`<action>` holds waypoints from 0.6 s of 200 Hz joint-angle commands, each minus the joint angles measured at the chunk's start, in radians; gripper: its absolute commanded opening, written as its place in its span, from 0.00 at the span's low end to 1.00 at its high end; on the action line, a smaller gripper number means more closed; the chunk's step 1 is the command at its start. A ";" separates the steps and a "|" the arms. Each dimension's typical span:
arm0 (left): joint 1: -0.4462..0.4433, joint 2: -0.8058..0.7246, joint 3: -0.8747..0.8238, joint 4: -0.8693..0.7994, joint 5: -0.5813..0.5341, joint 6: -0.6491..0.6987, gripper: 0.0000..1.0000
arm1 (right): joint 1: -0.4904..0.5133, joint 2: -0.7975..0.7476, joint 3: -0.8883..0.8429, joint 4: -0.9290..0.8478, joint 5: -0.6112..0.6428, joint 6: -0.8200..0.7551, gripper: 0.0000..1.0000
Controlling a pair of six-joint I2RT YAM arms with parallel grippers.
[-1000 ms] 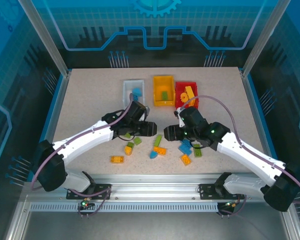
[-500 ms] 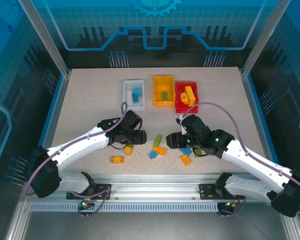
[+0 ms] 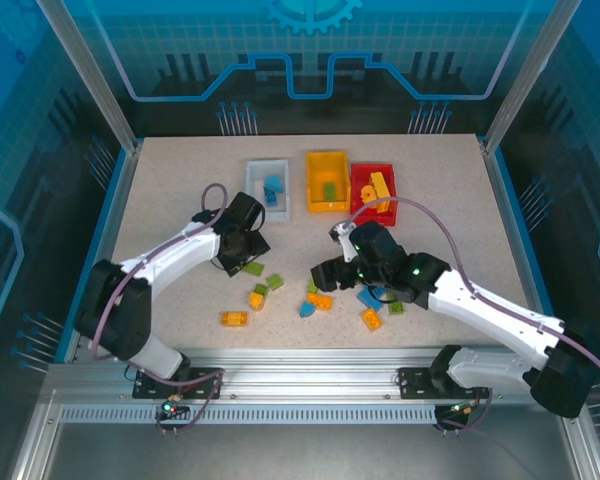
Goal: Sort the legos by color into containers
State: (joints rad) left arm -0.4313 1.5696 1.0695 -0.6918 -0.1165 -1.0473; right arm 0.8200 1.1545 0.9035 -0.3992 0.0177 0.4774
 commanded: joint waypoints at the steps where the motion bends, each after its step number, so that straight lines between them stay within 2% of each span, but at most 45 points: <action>1: 0.019 0.069 0.044 -0.024 -0.008 -0.163 0.71 | 0.016 0.036 0.061 0.055 -0.026 -0.050 0.77; 32: 0.045 0.153 0.036 0.018 0.030 -0.255 0.70 | 0.016 0.093 0.091 0.068 -0.070 -0.058 0.78; 79: 0.049 0.180 -0.029 0.090 0.037 -0.338 0.67 | 0.015 0.117 0.102 0.083 -0.074 -0.046 0.78; 120: 0.050 0.231 -0.021 0.102 0.047 -0.360 0.56 | 0.015 0.134 0.118 0.072 -0.066 -0.039 0.78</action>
State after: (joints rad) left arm -0.3878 1.7741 1.0576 -0.6060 -0.0895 -1.3632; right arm 0.8204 1.2785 0.9848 -0.3382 -0.0383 0.4431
